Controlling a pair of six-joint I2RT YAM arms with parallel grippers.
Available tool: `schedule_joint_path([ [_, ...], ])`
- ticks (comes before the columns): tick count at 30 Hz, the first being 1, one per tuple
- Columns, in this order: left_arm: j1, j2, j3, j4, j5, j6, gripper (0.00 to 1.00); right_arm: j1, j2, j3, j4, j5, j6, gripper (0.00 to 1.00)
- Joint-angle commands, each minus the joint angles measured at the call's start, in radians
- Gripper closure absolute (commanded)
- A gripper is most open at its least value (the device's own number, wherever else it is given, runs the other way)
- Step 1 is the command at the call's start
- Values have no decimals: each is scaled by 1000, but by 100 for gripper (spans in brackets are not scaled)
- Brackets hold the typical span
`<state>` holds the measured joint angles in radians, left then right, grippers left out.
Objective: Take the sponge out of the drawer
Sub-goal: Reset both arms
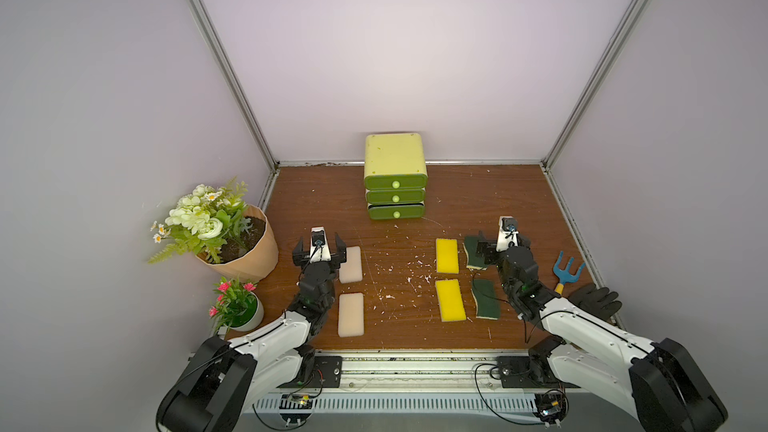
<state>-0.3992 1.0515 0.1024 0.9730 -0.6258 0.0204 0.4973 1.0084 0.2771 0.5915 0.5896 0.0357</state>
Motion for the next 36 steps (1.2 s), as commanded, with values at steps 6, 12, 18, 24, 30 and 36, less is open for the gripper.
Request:
schedule_joint_path([
  [6, 57, 137, -50, 223, 3, 24, 1, -120, -20, -174, 282, 24, -76, 1],
  [12, 58, 214, -56, 341, 17, 46, 1, -217, 121, -168, 419, -95, -68, 1],
  [18, 65, 292, -58, 474, 30, 71, 1, -244, 316, -123, 631, -196, -152, 1],
  [24, 87, 343, -19, 472, 42, 93, 1, -265, 457, -145, 838, -201, -170, 1],
  [30, 123, 350, -7, 460, 74, 84, 1, -356, 472, -142, 799, -396, -122, 1],
  [36, 144, 477, 3, 595, 67, 112, 1, -371, 497, -105, 752, -440, -123, 1],
])
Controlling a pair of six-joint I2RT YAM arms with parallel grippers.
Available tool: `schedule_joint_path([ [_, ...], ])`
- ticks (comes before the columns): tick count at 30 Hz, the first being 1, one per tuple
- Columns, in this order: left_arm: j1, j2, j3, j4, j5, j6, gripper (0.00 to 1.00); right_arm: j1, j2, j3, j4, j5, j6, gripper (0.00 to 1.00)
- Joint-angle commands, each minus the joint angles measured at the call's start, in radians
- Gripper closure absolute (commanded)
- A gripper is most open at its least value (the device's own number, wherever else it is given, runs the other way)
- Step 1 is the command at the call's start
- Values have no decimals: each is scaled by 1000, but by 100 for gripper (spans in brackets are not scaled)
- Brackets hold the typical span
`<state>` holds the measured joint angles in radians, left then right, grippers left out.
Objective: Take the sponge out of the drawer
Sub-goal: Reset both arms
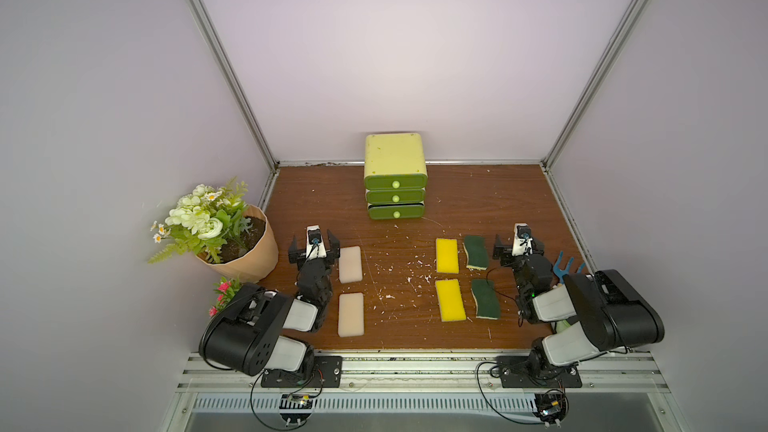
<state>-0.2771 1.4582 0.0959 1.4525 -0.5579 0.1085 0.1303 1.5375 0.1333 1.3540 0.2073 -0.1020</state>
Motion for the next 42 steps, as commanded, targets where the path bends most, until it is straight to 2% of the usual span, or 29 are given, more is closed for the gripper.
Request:
schedule_joint_path([
  [1, 22, 111, 5, 194, -14, 36, 1, -7, -27, 42, -9, -65, 16, 1],
  [2, 22, 117, -9, 228, -22, 33, 1, -10, -21, 40, 5, -65, 17, 1],
  [5, 63, 81, -22, 173, 34, -27, 1, -10, -25, 46, -13, -68, 19, 1],
  [9, 76, 82, -20, 167, 48, -38, 1, -16, -24, 53, -24, -74, 22, 1],
  [34, 83, 86, -32, 195, 35, -54, 1, -41, -22, 81, -74, -121, 39, 1],
  [37, 94, 106, -63, 260, 108, -49, 1, -47, -23, 84, -79, -132, 42, 1],
  [39, 124, 162, -69, 309, 202, -54, 1, -47, -22, 84, -78, -133, 42, 1],
  [40, 132, 181, -72, 347, 211, -51, 0, -47, -22, 84, -79, -134, 42, 1],
  [42, 158, 141, -85, 297, 282, -78, 1, -49, -22, 84, -80, -135, 42, 1],
])
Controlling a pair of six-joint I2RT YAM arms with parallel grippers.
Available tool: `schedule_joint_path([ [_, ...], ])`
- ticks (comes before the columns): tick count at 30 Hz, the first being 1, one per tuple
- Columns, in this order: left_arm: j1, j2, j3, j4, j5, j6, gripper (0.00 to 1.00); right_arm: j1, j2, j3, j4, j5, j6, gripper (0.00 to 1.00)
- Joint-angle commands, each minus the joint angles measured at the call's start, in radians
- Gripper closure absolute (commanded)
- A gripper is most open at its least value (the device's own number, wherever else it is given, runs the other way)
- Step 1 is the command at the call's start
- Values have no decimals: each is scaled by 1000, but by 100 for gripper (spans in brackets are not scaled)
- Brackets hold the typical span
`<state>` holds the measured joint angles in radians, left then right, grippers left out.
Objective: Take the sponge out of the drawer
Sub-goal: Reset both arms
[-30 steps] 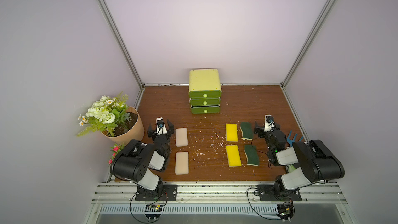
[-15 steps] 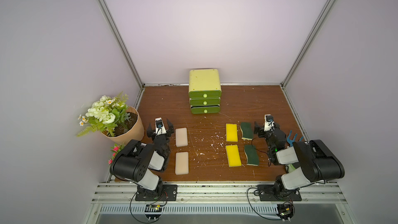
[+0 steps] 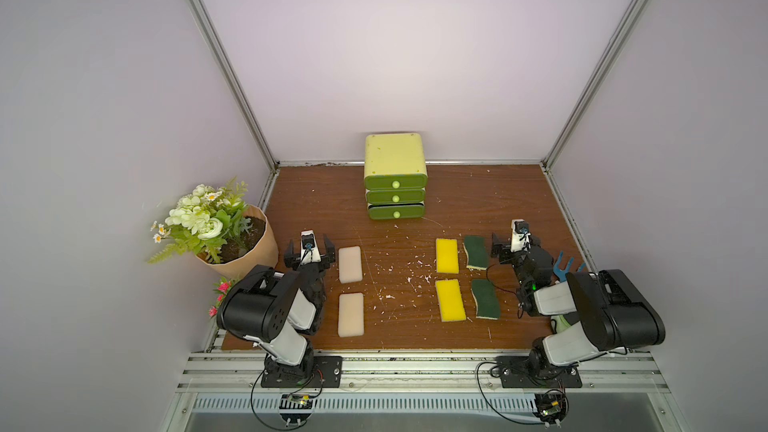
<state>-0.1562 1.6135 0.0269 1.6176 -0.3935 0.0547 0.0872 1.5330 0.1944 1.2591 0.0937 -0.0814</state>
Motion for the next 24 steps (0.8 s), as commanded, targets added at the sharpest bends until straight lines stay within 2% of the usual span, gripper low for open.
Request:
schedule_joint_path([
  [1, 59, -13, -14, 130, 169, -27, 0, -6, -17, 23, 15, -21, 22, 1],
  [7, 64, -32, 34, 17, 197, -20, 0, -7, -14, 37, -8, 39, 49, 1],
  [24, 64, -42, 121, -156, 153, -35, 1, -8, -13, 41, -12, 35, 51, 1],
])
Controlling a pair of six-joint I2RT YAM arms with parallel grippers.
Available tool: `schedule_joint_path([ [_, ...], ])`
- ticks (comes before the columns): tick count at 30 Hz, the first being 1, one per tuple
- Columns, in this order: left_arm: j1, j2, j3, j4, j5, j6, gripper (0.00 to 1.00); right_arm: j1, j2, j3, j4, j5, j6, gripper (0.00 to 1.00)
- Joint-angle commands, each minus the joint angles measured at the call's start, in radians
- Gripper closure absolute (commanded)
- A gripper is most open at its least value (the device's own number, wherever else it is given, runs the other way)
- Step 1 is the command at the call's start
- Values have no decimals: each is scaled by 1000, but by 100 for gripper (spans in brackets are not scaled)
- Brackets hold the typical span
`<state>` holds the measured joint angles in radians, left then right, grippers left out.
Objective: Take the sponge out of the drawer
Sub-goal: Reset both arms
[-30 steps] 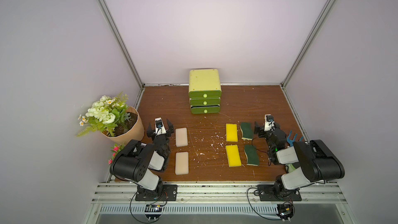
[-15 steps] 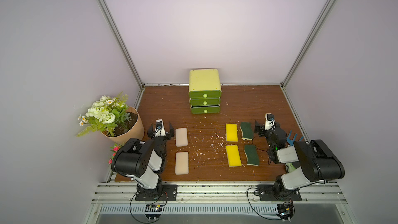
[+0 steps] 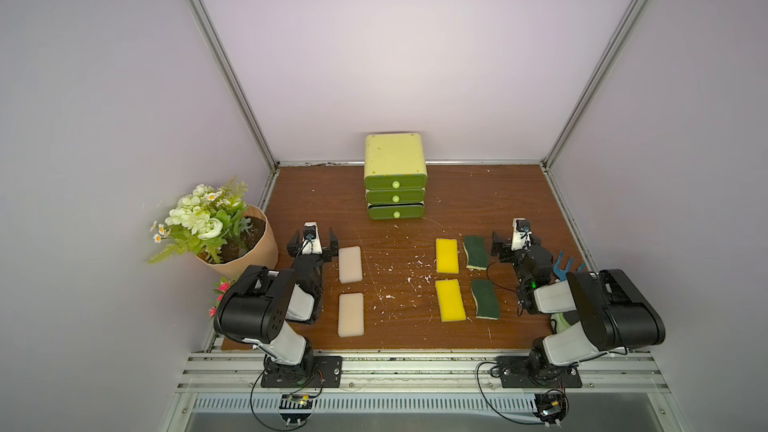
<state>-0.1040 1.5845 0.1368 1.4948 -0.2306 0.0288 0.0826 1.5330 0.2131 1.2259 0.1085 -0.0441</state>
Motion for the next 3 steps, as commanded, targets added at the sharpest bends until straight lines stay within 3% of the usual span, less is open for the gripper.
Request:
schedule_joint_path([
  [1, 12, -14, 11, -32, -2, -5, 0, -3, -13, 23, 21, 20, 13, 1],
  [3, 12, -16, 14, -40, 4, -4, 0, -4, -13, 23, 21, 21, 13, 1],
])
